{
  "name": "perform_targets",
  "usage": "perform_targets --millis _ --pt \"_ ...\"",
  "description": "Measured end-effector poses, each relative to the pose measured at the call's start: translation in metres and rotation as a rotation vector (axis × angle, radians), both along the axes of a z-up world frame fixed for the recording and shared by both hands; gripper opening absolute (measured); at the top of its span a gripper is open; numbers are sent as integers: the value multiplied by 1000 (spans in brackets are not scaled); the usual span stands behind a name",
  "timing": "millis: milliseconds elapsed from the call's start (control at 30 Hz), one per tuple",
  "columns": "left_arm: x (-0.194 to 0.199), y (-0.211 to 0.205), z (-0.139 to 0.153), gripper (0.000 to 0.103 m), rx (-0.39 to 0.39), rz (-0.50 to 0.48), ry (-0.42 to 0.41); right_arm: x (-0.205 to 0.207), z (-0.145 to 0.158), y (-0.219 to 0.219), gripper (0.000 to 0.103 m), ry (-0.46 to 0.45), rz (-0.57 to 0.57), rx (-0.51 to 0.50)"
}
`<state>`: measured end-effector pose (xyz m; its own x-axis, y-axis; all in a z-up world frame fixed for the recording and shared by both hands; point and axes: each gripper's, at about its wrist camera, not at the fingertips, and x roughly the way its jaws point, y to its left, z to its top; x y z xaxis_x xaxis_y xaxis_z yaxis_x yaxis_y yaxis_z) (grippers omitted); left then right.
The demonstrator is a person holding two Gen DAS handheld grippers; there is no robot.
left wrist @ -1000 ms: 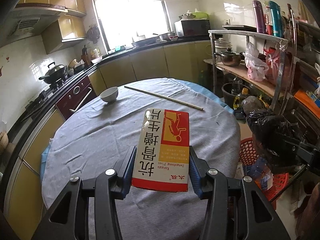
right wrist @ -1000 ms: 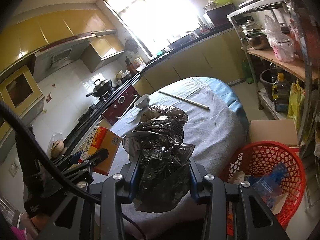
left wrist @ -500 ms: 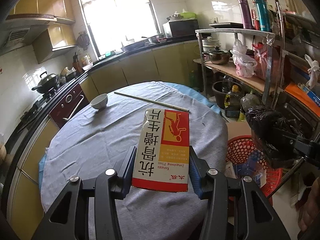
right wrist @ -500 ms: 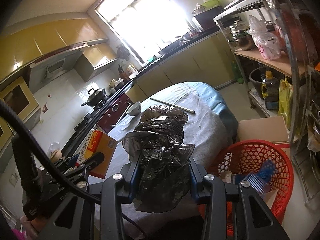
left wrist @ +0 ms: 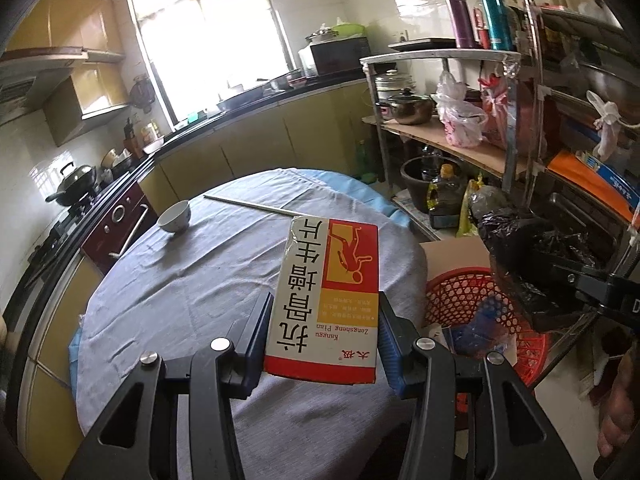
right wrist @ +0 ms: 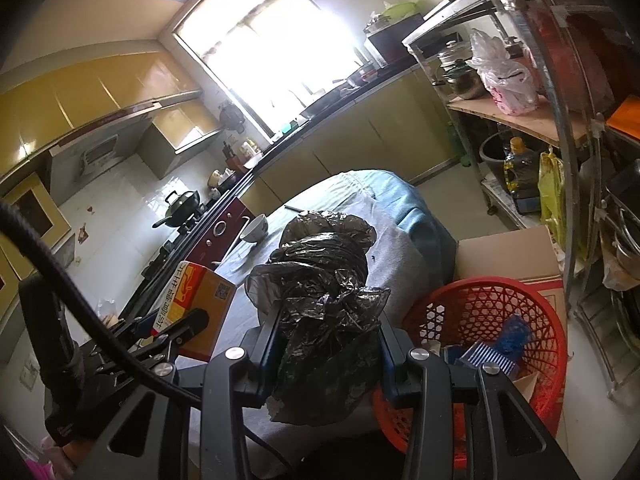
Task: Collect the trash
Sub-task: 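Carry the medicine box with the left gripper while the right gripper carries the black bag to the basket, then drop the medicine box into the red basket while the right gripper releases the black bag there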
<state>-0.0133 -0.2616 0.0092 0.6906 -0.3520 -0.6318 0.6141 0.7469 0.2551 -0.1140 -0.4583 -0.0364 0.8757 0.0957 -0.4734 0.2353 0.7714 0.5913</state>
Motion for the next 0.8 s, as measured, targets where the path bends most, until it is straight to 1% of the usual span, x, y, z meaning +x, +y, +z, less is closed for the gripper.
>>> perform_targets --millis 300,800 --pt "-7 -22 -5 51 12 -51 19 -13 -7 -15 44 6 -36 20" --pt "-22 -51 -16 51 44 -119 26 -29 -16 -35 44 19 -87 47"
